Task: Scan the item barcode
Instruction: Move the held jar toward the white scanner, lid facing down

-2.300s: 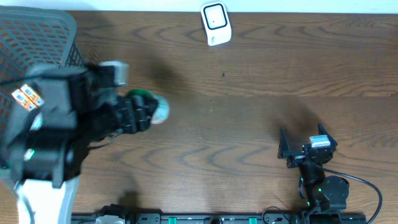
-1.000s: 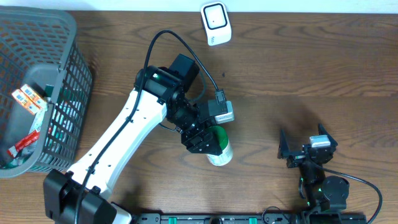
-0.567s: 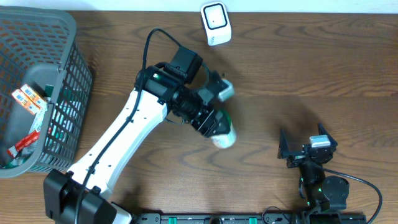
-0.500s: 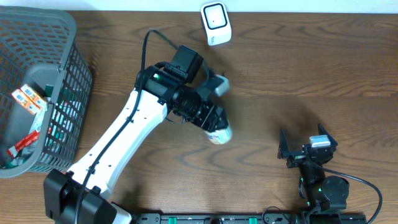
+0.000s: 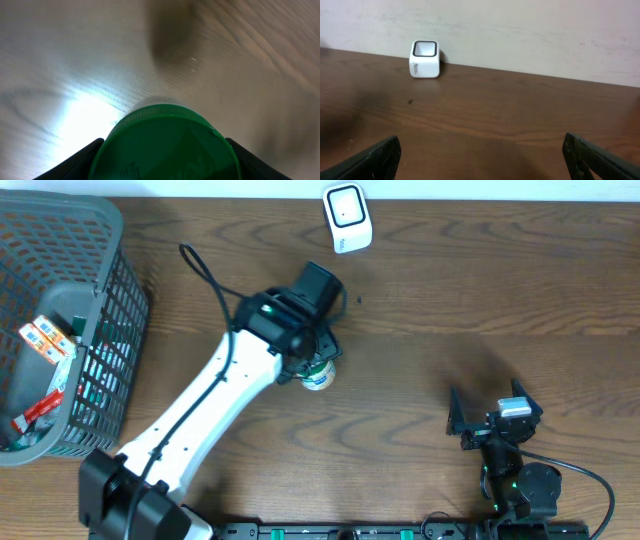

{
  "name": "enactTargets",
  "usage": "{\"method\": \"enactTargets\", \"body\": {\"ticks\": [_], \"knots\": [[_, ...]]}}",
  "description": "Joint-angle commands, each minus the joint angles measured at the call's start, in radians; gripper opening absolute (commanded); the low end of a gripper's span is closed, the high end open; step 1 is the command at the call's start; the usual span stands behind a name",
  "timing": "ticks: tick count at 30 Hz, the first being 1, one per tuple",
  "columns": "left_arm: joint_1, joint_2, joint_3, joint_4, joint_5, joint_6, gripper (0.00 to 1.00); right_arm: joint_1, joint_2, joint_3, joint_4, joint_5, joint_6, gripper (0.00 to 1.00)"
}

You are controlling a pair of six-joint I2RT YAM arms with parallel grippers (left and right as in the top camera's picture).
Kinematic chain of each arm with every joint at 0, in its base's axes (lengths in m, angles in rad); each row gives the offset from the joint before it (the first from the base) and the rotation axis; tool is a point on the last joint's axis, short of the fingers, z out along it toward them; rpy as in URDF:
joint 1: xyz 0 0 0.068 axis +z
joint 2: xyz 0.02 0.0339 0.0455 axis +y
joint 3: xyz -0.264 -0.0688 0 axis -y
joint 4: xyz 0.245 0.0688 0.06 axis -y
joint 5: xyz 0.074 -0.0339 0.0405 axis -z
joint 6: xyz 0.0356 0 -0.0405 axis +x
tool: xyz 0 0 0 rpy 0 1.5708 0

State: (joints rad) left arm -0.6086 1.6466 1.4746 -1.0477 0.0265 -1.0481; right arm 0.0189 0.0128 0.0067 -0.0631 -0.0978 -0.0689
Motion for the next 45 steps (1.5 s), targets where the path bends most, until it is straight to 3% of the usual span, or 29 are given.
{"method": "enactTargets", "body": {"ticks": [1,4,9,15,22,27,32,38,42,45], "knots": [[-0.045,0.056,-0.035,-0.005,-0.119,-0.384,0.33,0.011,-0.001,-0.001,-0.003,-0.005,0.012,0.99],[-0.065,0.102,-0.039,0.005,-0.122,-0.492,0.33,0.011,-0.002,-0.001,-0.003,-0.005,0.012,0.99],[-0.08,0.176,-0.039,0.092,-0.12,-0.503,0.27,0.011,-0.002,-0.001,-0.003,-0.005,0.012,0.99],[-0.093,0.253,-0.039,0.113,-0.117,-0.533,0.27,0.011,-0.002,-0.001,-0.003,-0.005,0.012,0.99],[-0.096,0.257,-0.039,0.114,-0.117,-0.531,0.63,0.011,-0.002,-0.001,-0.003,-0.005,0.012,0.99],[-0.096,0.257,-0.038,0.115,-0.117,-0.509,0.81,0.011,-0.002,-0.001,-0.003,-0.005,0.012,0.99],[-0.096,0.254,-0.037,0.115,-0.117,-0.463,0.94,0.011,-0.002,-0.001,-0.003,-0.005,0.012,0.99],[-0.092,0.226,-0.011,0.115,-0.134,-0.369,0.95,0.011,-0.002,-0.001,-0.003,-0.005,0.012,0.99],[-0.092,0.159,0.013,0.115,-0.198,-0.233,0.95,0.011,-0.002,-0.001,-0.003,-0.005,0.012,0.99],[-0.092,0.101,0.018,0.119,-0.267,-0.029,0.95,0.011,-0.002,-0.001,-0.003,-0.005,0.012,0.99]]}}
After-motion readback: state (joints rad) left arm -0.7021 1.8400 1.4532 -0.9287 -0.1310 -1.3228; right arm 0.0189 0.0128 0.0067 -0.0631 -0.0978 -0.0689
